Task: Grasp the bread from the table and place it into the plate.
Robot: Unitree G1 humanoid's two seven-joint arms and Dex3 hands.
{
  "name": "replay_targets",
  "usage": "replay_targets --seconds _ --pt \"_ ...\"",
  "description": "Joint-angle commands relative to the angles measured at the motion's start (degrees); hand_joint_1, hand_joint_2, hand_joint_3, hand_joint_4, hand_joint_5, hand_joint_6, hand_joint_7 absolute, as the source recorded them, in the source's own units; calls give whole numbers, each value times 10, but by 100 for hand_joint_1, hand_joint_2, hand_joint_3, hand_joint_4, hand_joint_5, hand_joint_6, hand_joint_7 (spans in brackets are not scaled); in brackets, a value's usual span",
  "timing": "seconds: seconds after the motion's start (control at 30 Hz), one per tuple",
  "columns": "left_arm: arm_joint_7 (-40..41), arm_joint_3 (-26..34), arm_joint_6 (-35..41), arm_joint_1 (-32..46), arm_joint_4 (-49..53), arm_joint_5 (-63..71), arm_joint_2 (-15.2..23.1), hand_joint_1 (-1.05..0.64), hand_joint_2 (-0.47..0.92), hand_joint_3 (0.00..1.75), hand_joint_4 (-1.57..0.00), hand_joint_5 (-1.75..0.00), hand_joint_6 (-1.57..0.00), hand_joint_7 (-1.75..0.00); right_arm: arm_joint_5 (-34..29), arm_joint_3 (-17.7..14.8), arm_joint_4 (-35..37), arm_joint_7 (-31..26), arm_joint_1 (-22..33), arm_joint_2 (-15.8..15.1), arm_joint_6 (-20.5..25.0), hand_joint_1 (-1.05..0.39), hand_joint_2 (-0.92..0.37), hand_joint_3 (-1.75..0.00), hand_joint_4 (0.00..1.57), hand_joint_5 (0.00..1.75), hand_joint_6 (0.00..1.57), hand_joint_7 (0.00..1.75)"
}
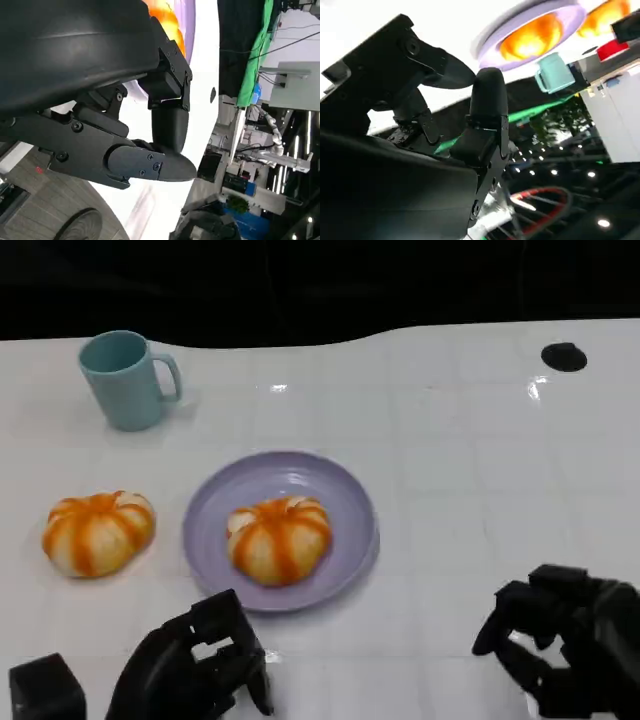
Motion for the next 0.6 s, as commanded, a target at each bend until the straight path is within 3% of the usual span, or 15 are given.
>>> replay_targets --seconds 0.03,0.6 --pt "-4 6 0 -2 2 -3 13 -60 89 32 -78 -175 -69 -154 41 -19 -3 38 19 22 6 -14 -31 -136 93 175 74 155" --pt "-2 1 15 11 -19 -6 19 -60 89 30 -79 -175 -71 -152 38 -44 59 52 12 54 -51 -16 -30 -140 90 175 73 154"
